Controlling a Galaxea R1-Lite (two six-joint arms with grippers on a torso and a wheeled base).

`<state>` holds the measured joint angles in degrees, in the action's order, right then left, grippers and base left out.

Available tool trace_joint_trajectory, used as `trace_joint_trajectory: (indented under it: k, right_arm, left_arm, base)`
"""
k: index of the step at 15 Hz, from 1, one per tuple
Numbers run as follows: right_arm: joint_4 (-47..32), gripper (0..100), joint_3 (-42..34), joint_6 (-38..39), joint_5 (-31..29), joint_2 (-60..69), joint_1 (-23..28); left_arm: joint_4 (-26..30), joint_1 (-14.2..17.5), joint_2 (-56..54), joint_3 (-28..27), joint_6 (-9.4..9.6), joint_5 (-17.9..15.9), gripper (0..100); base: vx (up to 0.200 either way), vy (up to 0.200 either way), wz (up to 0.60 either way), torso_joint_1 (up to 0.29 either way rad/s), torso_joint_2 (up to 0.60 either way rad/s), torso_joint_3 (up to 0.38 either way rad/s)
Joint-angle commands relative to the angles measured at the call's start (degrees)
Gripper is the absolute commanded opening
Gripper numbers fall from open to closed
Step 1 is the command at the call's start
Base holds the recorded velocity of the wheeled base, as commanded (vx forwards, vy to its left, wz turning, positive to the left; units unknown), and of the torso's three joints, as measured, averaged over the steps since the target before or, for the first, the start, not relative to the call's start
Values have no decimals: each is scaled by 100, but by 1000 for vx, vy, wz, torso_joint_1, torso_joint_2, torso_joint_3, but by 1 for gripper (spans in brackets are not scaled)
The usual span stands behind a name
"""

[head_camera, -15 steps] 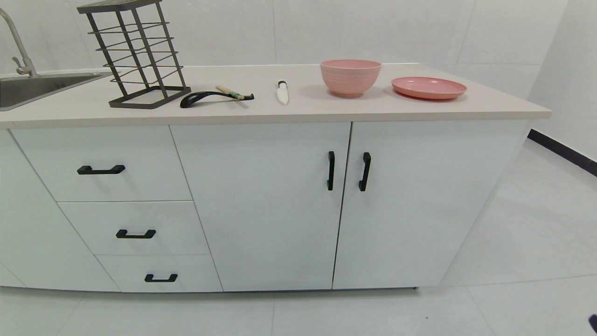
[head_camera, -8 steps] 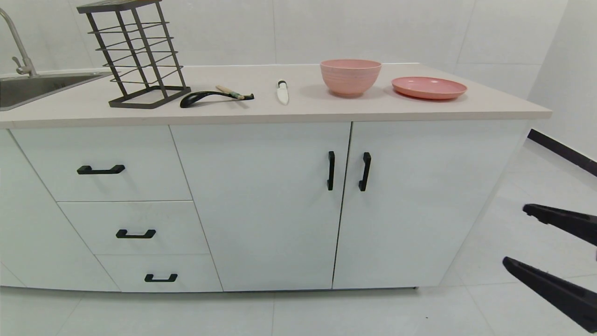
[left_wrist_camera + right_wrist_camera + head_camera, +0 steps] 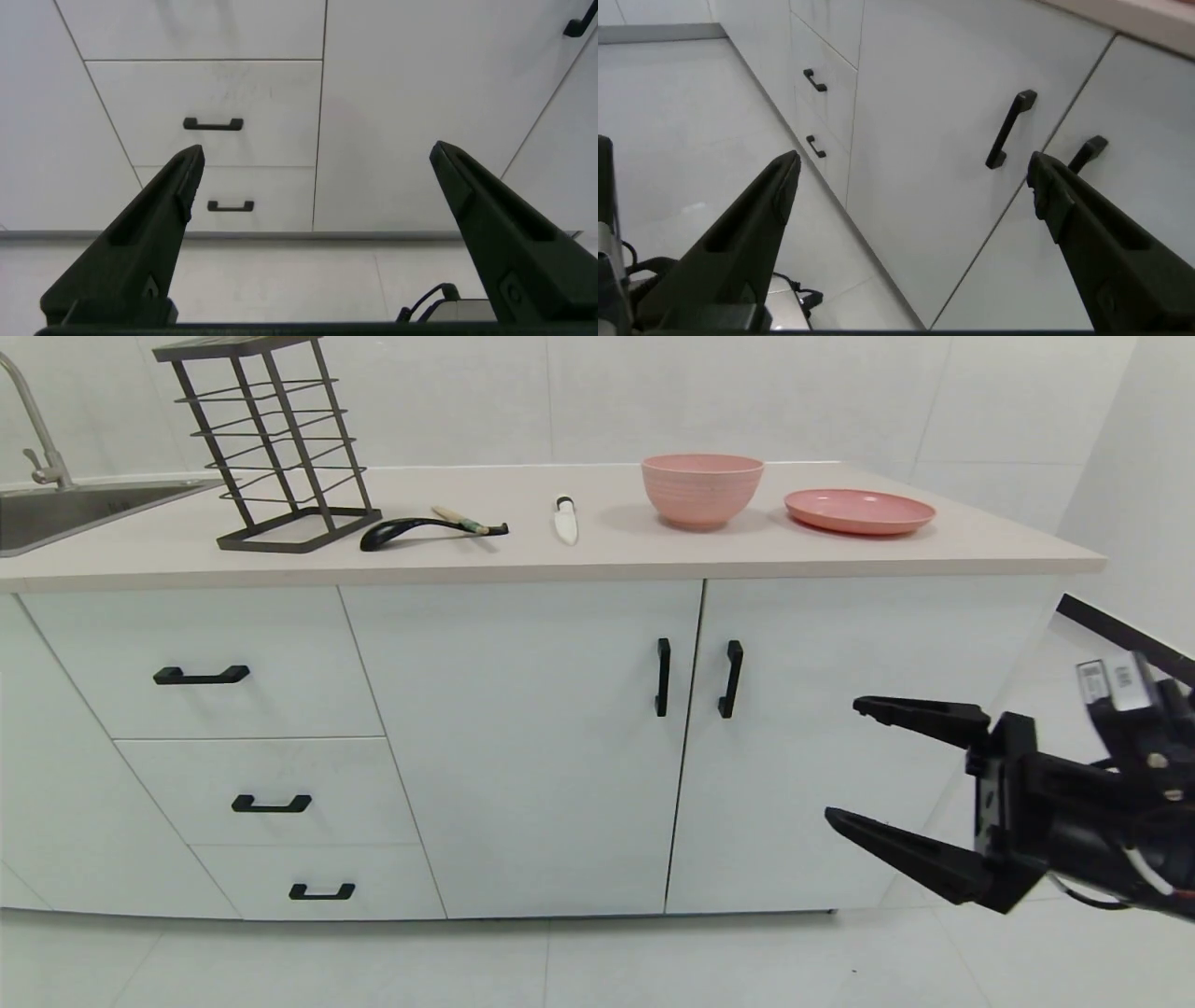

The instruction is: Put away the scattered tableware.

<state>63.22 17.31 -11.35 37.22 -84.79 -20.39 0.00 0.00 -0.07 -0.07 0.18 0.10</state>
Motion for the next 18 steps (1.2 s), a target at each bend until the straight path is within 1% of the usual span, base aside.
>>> trace_joint_trajectory:
  k: [1, 2, 3, 4, 5, 7, 8, 9, 10, 11, 12, 13, 14, 15, 16, 17, 18]
  right_arm:
    - [656, 100, 211, -78, 145, -1488, 88]
    - [780, 100, 361, -87, 145, -1778, 115]
    - [823, 100, 510, -87, 145, -1954, 115]
    - [832, 100, 589, -87, 154, -2016, 115]
    - [832, 100, 642, -96, 145, -2042, 115]
    - [841, 100, 501, -96, 145, -2033, 132]
    - [903, 100, 361, -96, 145, -2024, 203]
    - [947, 100, 211, -96, 145, -1989, 247]
    - [999, 100, 123, -96, 145, -1972, 317]
    - [1034, 100, 115, -104, 145, -1980, 396]
    - [1034, 100, 141, -96, 145, -1980, 422]
    - [1034, 100, 123, -104, 137, -1980, 422]
    - [1034, 100, 115, -104, 145, -1972, 466]
    - [1034, 100, 123, -104, 145, -1963, 484]
    - [1034, 100, 123, -104, 163, -1928, 475]
    - [1043, 100, 106, -113, 225, -1919, 475]
    - [1043, 100, 106, -131, 260, -1919, 484]
  left_arm:
    - [0, 0, 7, -1, 8, -1, 100]
    - [-9, 0, 7, -1, -80, -10, 100]
    - [-18, 0, 7, -1, -256, -54, 100]
    - [-26, 0, 7, -1, -300, -54, 100]
    - [-35, 9, 7, -1, -238, -62, 100]
    - [-53, 18, 7, -1, -238, -54, 100]
    - [-237, 18, 7, -89, -256, -62, 100]
    - [-809, 44, 78, -678, -291, -115, 100]
    - [-782, 167, 368, -1285, -273, -229, 100]
    - [-668, 176, 570, -1469, -273, -388, 100]
    - [-589, 79, 693, -1425, -264, -590, 100]
    - [-562, 26, 860, -1425, -238, -695, 100]
    - [-598, 9, 1352, -1487, 43, -924, 100]
    - [-686, 0, 1827, -1601, 404, -1108, 100]
    - [-791, -53, 2231, -1759, 650, -1293, 100]
    - [-888, -123, 2618, -1909, 755, -1521, 100]
    - [-958, -185, 2987, -2067, 808, -1759, 100]
  base:
    - [0, 0, 0, 0, 0, 0]
    - [0, 0, 0, 0, 0, 0]
    - [0, 0, 0, 0, 0, 0]
    - [0, 0, 0, 0, 0, 0]
    - [0, 0, 0, 0, 0, 0]
    - [0, 0, 0, 0, 0, 0]
    - [0, 0, 0, 0, 0, 0]
    - [0, 0, 0, 0, 0, 0]
    - [0, 0, 0, 0, 0, 0]
    - [0, 0, 0, 0, 0, 0]
    - [0, 0, 0, 0, 0, 0]
    - [0, 0, 0, 0, 0, 0]
    - [0, 0, 0, 0, 0, 0]
    - [0, 0, 0, 0, 0, 0]
    - [0, 0, 0, 0, 0, 0]
    - [0, 0, 0, 0, 0, 0]
    - [0, 0, 0, 0, 0, 0]
